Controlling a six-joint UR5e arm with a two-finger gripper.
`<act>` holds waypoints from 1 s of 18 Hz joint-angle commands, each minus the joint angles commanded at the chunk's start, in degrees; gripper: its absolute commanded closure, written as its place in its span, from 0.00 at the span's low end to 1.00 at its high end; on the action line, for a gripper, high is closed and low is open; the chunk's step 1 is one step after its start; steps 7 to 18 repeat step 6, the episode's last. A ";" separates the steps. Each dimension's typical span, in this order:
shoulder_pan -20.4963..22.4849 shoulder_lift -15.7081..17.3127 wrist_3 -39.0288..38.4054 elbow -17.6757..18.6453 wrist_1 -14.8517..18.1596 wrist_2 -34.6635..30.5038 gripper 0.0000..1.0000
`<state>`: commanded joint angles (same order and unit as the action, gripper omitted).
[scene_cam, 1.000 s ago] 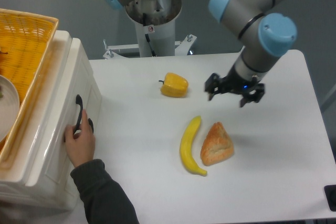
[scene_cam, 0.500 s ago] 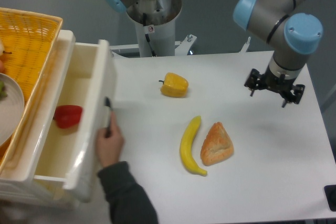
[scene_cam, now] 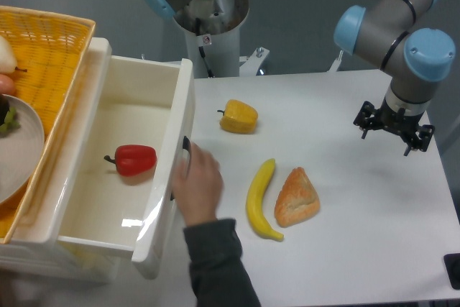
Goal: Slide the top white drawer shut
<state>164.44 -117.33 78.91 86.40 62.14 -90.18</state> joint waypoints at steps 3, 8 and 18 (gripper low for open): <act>1.14 -0.09 3.17 0.17 -0.09 0.09 0.00; 1.14 -0.26 3.26 0.26 -0.18 0.26 0.00; 1.14 -0.26 3.26 0.26 -0.18 0.26 0.00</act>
